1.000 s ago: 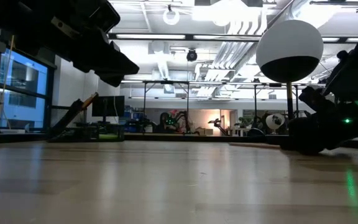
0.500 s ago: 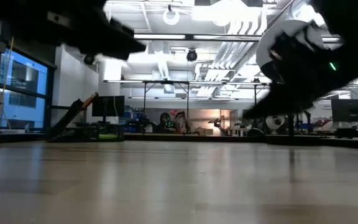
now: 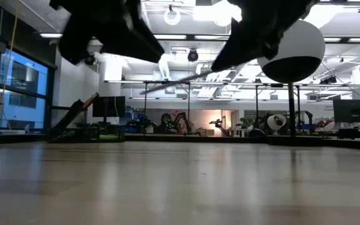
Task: Pick and place office supplies into organizer
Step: Put the pink pencil into the black desk organizer
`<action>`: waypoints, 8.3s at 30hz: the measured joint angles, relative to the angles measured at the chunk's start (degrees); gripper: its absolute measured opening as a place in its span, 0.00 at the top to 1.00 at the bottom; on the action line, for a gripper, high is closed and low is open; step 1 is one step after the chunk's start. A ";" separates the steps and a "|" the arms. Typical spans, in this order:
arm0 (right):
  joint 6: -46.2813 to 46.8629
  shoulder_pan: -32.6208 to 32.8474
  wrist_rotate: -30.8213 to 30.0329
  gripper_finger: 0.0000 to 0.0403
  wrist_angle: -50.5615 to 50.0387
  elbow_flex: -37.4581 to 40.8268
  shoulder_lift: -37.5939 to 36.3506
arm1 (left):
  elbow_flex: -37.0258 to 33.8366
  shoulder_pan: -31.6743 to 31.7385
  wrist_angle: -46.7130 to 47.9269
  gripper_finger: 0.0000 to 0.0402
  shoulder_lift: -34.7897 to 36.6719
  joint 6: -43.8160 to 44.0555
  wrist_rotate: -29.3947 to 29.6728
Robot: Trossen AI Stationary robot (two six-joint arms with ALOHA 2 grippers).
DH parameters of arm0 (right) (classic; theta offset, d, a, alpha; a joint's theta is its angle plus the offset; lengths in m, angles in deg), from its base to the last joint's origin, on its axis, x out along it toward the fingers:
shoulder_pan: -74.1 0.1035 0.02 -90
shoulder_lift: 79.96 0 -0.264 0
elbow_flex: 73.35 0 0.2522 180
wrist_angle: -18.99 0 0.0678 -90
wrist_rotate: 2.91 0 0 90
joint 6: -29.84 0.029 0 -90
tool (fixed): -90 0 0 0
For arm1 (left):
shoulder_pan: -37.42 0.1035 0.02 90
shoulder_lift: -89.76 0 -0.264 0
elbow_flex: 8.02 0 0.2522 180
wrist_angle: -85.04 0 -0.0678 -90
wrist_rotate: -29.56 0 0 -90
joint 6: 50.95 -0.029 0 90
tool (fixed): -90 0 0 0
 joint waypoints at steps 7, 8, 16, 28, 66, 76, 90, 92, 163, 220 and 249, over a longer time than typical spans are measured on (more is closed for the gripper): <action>-1.20 1.51 0.28 0.99 -0.61 -0.79 0.00 | 4.63 -1.04 -1.14 0.58 -6.30 0.37 12.10; -1.16 1.62 0.32 0.99 -0.63 -0.57 0.00 | 4.93 -1.00 -1.18 0.57 -6.65 0.38 12.07; -2.27 1.77 0.97 0.98 2.54 -0.51 0.05 | 4.81 0.01 -3.71 0.61 -7.75 0.60 6.83; -3.85 1.73 3.58 0.98 7.28 -0.44 0.61 | 4.81 2.26 -4.01 0.74 -10.21 0.00 6.58; -23.17 8.68 4.53 0.71 16.03 -0.47 -0.67 | -3.56 -1.33 -8.77 0.99 -9.05 22.53 -4.03; -32.26 9.99 -0.14 0.65 23.46 -0.44 -1.42 | -14.80 -2.86 -30.99 0.99 5.29 18.40 -13.98; -43.19 0.96 19.26 0.68 47.01 -0.44 1.73 | -26.37 -2.74 -59.68 0.99 9.65 12.76 -23.28; -43.39 -0.36 22.81 0.68 48.68 -0.49 2.36 | -26.63 -2.74 -60.05 0.99 9.65 13.73 -24.64; -44.56 -4.02 33.63 0.89 68.09 -0.47 10.82 | -26.69 -2.74 -58.70 0.99 9.56 16.66 -24.96; -38.03 -4.73 21.27 0.83 56.13 -0.51 10.80 | -26.66 -2.81 -53.00 0.98 9.56 21.03 -8.98; -41.48 5.25 3.79 0.68 51.78 -0.44 10.40 | -26.66 34.10 -5.91 1.00 50.11 15.72 -26.55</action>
